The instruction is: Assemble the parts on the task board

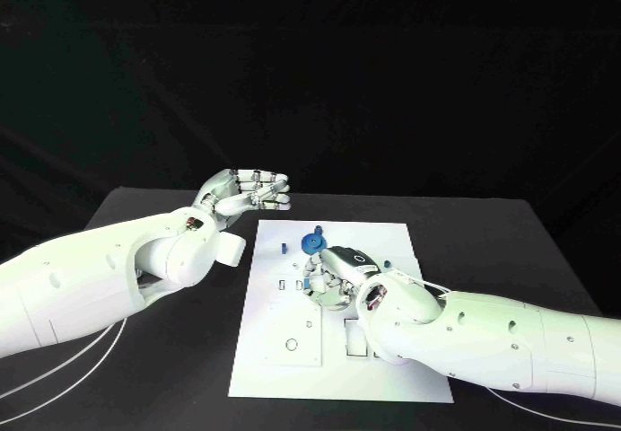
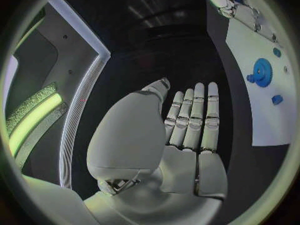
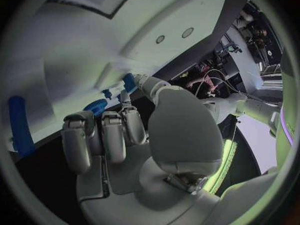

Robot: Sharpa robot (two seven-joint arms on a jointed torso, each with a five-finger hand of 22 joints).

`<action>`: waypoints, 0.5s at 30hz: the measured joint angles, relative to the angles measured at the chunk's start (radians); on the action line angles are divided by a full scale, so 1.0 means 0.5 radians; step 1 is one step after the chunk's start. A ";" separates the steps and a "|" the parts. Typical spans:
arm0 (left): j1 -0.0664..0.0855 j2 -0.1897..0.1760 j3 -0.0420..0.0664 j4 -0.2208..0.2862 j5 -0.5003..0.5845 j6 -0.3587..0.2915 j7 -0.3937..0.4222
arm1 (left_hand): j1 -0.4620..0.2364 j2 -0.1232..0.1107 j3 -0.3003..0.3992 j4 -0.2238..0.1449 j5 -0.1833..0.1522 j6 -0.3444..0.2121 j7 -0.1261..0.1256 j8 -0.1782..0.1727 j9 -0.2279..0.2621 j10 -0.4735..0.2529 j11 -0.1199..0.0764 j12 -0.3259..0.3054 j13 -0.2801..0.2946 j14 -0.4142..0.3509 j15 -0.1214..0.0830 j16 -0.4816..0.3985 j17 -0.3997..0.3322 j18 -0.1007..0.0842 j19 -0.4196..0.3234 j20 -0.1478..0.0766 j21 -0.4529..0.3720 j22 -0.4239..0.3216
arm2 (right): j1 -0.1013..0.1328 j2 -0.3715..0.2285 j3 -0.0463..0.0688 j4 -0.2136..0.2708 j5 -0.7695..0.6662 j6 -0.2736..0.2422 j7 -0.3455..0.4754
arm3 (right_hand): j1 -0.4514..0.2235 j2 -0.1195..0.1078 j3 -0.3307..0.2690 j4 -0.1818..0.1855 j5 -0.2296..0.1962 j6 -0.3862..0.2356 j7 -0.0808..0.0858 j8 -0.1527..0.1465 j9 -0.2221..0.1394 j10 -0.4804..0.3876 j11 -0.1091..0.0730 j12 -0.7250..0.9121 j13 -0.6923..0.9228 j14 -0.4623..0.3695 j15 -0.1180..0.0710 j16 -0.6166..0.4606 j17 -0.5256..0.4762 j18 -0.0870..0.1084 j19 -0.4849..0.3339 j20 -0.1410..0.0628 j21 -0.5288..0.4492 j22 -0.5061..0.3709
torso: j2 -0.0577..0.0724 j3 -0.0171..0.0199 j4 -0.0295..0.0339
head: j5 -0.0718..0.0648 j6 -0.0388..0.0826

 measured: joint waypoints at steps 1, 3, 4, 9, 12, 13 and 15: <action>0.000 0.000 0.000 0.000 0.000 0.000 0.000 | 0.000 0.000 0.000 0.000 0.000 0.000 0.000 0.000 0.000 0.000 0.000 0.000 0.000 0.000 0.000 0.000 0.000 0.000 0.000 0.000 0.000 0.000 | 0.000 0.000 0.000 0.000 0.000 0.000 0.001 | -0.006 -0.007 -0.008 -0.001 -0.008 -0.008 0.004 -0.007 -0.005 -0.013 0.003 -0.015 0.000 0.001 0.001 0.000 0.000 0.000 -0.003 0.004 -0.007 0.000 | 0.000 0.0000 0.000 | 0.001 0.000; 0.000 -0.001 0.000 0.000 0.000 0.001 -0.001 | 0.000 0.000 0.000 0.000 0.000 0.000 0.000 0.000 0.000 0.000 0.000 0.000 0.000 0.000 0.000 0.000 0.000 0.000 0.000 0.000 0.000 0.000 | 0.000 -0.001 0.000 0.001 0.000 0.000 0.002 | -0.009 -0.021 -0.048 0.007 0.010 -0.011 0.007 -0.010 -0.014 -0.028 0.007 -0.027 0.000 0.002 0.002 0.000 0.000 0.000 0.004 0.010 -0.011 0.000 | 0.000 -0.0002 0.000 | 0.001 0.002; 0.000 -0.001 0.000 0.000 0.000 0.001 -0.002 | 0.000 0.000 0.000 0.000 0.000 0.000 0.000 0.000 0.000 0.000 0.000 0.000 0.000 0.000 0.000 0.000 0.000 0.000 0.000 0.000 0.000 0.000 | 0.000 -0.001 0.000 0.001 -0.001 0.000 0.002 | -0.008 -0.025 -0.066 0.009 0.025 -0.011 0.007 -0.017 -0.016 -0.028 0.007 -0.034 0.000 0.002 0.002 0.000 0.000 0.000 0.004 0.010 -0.011 0.000 | 0.000 -0.0006 0.000 | 0.002 0.003; 0.000 -0.001 0.000 -0.001 0.000 0.001 -0.003 | 0.000 0.000 0.000 0.000 0.000 0.000 0.000 0.000 0.000 0.000 0.000 0.000 0.000 0.000 0.000 0.000 0.000 0.000 0.000 0.000 0.000 0.000 | 0.000 -0.006 0.000 0.011 -0.001 -0.002 0.006 | -0.006 -0.027 -0.203 0.029 0.019 -0.031 0.006 -0.031 -0.035 -0.045 0.011 -0.054 0.000 0.002 0.002 0.000 0.000 0.000 0.004 0.010 -0.023 0.000 | 0.000 -0.0008 0.000 | 0.002 0.003; 0.000 -0.002 0.000 -0.001 0.000 0.002 -0.004 | 0.000 0.000 0.000 0.000 0.000 0.000 0.000 0.000 0.000 0.000 0.000 0.000 0.000 0.000 0.000 0.000 0.000 0.000 0.000 0.000 0.000 0.000 | 0.000 -0.017 0.000 0.027 -0.002 -0.012 0.009 | 0.046 0.010 -0.389 0.070 -0.031 -0.041 0.016 -0.050 -0.055 -0.066 0.019 -0.064 0.000 0.000 0.014 -0.008 0.000 0.000 0.004 0.018 -0.035 0.000 | 0.001 -0.0006 0.000 | 0.003 0.001; 0.000 -0.001 0.000 -0.002 -0.001 0.002 -0.004 | 0.000 0.000 0.003 0.003 0.000 0.000 0.000 -0.005 0.000 0.000 0.000 0.000 0.000 0.000 0.000 0.000 0.000 0.000 0.000 0.000 0.000 0.000 | 0.000 -0.029 0.000 0.039 -0.003 -0.022 0.013 | 0.063 0.020 -0.431 0.085 -0.035 -0.041 0.016 -0.050 -0.060 -0.066 0.019 -0.064 0.000 0.000 0.014 -0.008 0.000 0.000 0.004 0.024 -0.035 0.000 | 0.001 -0.0006 0.001 | 0.003 0.001; 0.000 -0.001 0.000 -0.004 -0.002 0.002 -0.006 | 0.000 0.000 0.006 0.006 0.000 0.000 0.000 -0.007 0.000 0.000 0.000 0.000 0.000 0.000 0.000 0.000 0.002 0.000 0.000 0.000 0.000 0.000 | 0.000 -0.055 0.000 0.061 -0.003 -0.041 0.022 | 0.104 0.039 -0.521 0.122 -0.035 -0.041 0.016 -0.050 -0.070 -0.067 0.018 -0.064 0.000 0.000 0.014 -0.008 0.000 0.000 0.004 0.024 -0.035 0.000 | 0.001 -0.0006 0.002 | 0.003 0.001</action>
